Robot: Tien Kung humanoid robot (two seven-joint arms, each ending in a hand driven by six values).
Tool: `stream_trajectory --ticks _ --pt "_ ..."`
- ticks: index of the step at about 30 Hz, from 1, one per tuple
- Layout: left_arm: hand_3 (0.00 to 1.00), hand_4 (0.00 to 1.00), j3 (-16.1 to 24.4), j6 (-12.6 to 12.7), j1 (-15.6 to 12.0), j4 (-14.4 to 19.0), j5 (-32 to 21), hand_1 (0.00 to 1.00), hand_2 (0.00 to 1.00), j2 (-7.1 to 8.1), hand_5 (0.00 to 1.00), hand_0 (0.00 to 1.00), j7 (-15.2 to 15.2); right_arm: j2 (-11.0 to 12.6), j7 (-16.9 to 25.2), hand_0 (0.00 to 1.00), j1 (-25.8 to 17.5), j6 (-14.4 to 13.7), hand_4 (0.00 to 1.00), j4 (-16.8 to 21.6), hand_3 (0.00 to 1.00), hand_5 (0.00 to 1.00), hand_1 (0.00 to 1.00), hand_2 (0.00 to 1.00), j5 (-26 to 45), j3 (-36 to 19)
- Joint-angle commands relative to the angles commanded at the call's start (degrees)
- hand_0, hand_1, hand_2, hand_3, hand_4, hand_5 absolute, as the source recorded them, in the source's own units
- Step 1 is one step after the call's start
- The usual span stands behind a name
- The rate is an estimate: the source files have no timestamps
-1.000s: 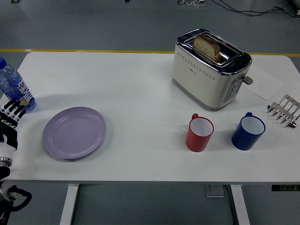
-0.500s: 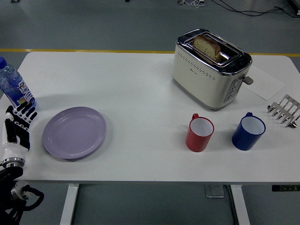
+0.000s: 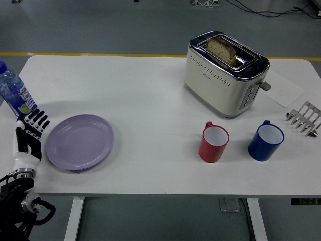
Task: Push plate across desktop
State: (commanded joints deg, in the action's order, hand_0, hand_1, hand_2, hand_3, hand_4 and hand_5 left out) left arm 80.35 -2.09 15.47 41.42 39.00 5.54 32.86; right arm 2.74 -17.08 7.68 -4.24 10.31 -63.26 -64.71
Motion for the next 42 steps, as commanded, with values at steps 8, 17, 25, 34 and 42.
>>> stream_trajectory --ticks 8,17,25,34,42 --pt "0.638 0.485 -2.0 0.7 0.6 0.2 -1.1 0.768 0.747 -1.14 0.998 0.751 0.6 -0.1 0.0 0.606 0.0 0.0 0.359 0.0 0.573 0.245 0.516 0.589 -0.1 0.1" --pt "0.638 0.479 -5.1 1.0 1.3 1.0 -3.7 0.767 0.747 -1.18 0.998 0.75 0.8 -0.1 0.0 0.606 0.3 0.0 0.359 0.0 0.573 0.245 0.516 0.589 0.0 0.2" --pt "0.637 0.472 -9.2 1.1 2.0 1.0 -6.7 0.766 0.746 -1.37 0.998 0.748 1.1 -0.2 0.0 0.606 0.3 0.1 0.358 0.0 0.573 0.245 0.516 0.589 0.0 0.3" --pt "0.638 0.465 -13.6 1.5 3.1 1.6 -8.5 0.765 0.745 -1.96 0.998 0.748 1.7 -0.2 0.1 0.606 0.4 0.1 0.359 0.0 0.573 0.244 0.516 0.589 0.2 0.5" --pt "0.638 0.464 -19.9 2.1 4.9 1.3 -11.4 0.765 0.745 -2.34 0.998 0.748 2.5 -0.2 0.1 0.606 0.5 0.2 0.358 0.0 0.573 0.245 0.516 0.589 0.5 1.0"
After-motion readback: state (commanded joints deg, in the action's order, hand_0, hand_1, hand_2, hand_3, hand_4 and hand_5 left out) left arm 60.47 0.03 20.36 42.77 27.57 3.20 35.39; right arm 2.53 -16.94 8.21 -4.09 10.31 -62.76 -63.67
